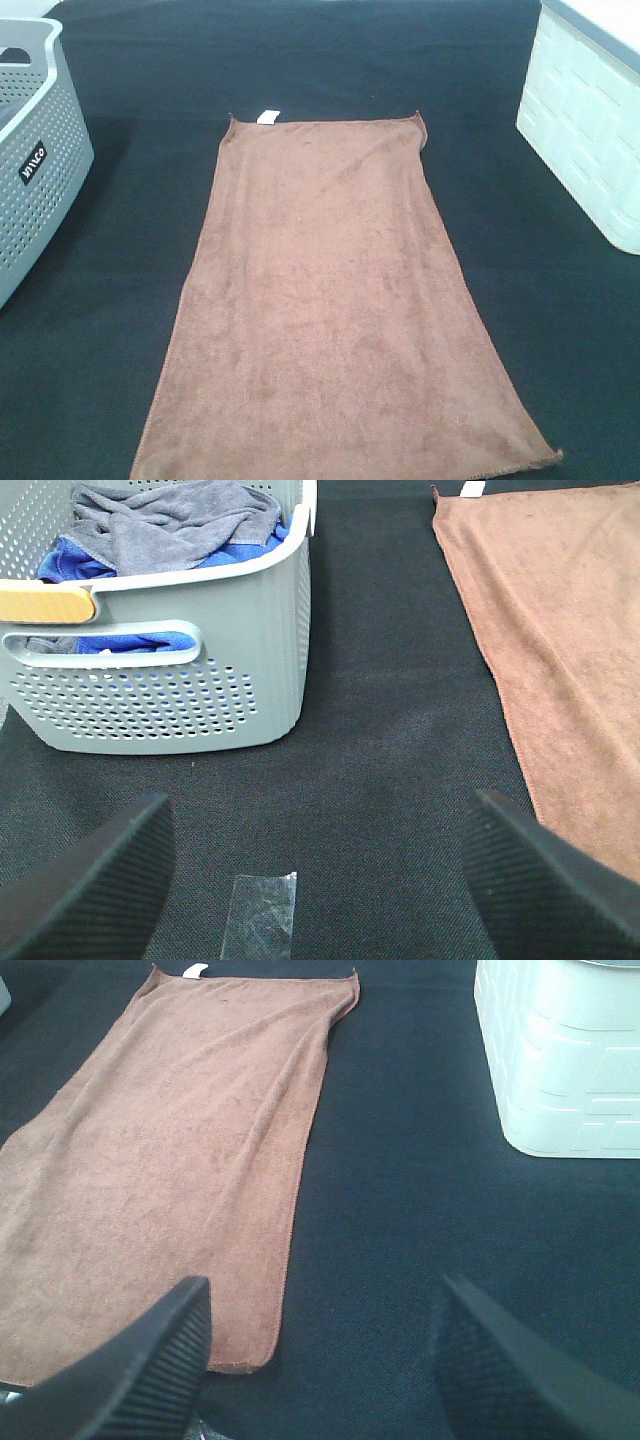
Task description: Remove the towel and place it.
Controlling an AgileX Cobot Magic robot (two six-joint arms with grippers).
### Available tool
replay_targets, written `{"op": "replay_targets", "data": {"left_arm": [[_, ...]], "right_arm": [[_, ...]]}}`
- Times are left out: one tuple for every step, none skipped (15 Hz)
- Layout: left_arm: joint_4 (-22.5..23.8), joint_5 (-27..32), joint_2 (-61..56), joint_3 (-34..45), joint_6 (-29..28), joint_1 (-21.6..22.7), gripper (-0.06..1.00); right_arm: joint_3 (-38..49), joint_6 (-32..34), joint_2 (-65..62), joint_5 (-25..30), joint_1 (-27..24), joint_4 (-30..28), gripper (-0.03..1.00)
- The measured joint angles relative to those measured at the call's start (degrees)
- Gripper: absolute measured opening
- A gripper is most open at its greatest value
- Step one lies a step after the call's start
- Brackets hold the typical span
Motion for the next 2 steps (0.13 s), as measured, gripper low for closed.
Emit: {"op": "replay_targets", "data": {"left_arm": [[0.0, 0.0, 0.0, 0.0, 0.0, 0.0, 0.75], [0.0, 0.0, 0.0, 0.0, 0.0, 0.0, 0.75]], "right_arm": [[0.0, 0.0, 0.0, 0.0, 0.0, 0.0, 0.58], [0.0, 0.0, 0.0, 0.0, 0.0, 0.0, 0.58]]}}
